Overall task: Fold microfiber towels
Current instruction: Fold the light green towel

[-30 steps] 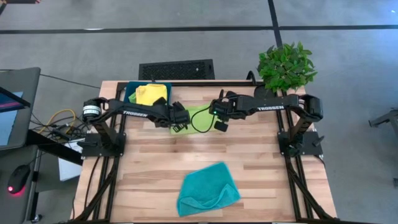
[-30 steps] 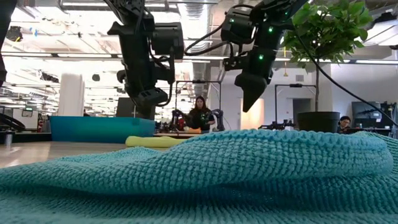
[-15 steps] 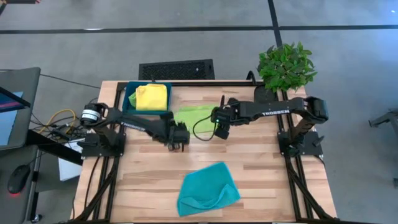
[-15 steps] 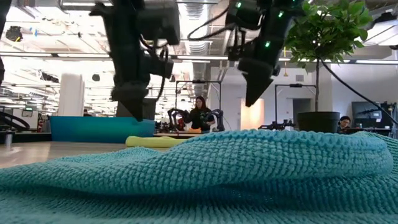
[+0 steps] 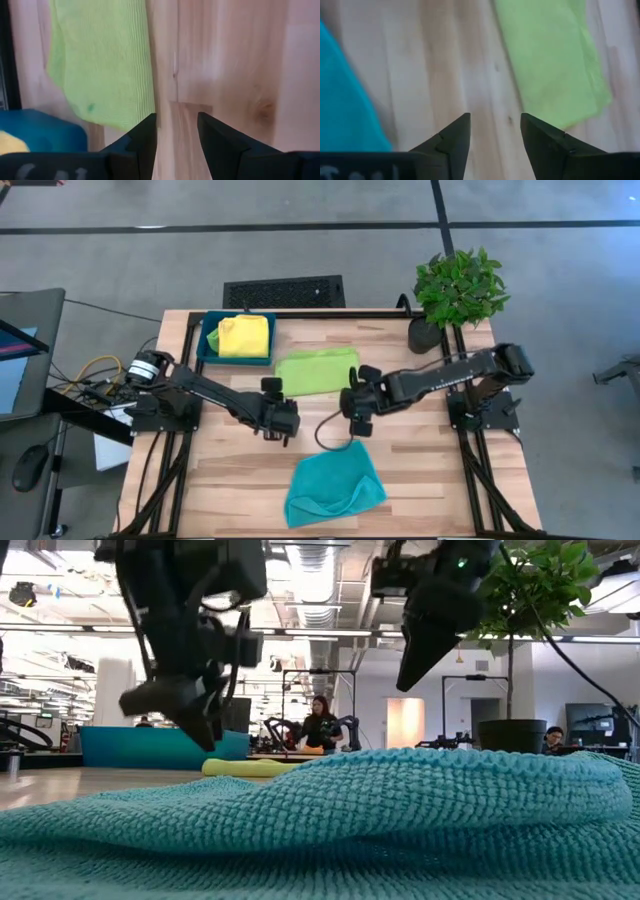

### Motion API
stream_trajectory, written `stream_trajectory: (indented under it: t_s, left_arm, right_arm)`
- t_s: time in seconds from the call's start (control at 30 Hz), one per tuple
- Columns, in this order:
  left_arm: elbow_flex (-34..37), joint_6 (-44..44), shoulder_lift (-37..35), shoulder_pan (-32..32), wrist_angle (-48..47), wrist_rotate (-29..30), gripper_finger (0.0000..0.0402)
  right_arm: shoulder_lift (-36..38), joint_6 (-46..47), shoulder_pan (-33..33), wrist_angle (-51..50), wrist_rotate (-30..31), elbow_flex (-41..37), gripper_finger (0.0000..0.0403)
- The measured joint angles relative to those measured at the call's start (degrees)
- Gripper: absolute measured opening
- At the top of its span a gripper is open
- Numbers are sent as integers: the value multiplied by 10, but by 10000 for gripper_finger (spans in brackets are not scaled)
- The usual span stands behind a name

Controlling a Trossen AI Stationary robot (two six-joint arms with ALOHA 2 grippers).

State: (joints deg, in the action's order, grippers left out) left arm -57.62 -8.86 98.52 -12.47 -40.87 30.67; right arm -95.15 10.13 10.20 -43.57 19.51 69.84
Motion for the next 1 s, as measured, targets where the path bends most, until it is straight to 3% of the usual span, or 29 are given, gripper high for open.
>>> stream_trajectory:
  t_s: [0.5, 1.0]
  left_arm:
    - [90, 22, 0, 62, 139, 15, 134]
    - [92, 57, 0, 89, 149, 57, 134]
  right_arm:
    - [0, 4, 25, 25, 0, 0, 194]
    - [-1, 5, 25, 25, 0, 0, 194]
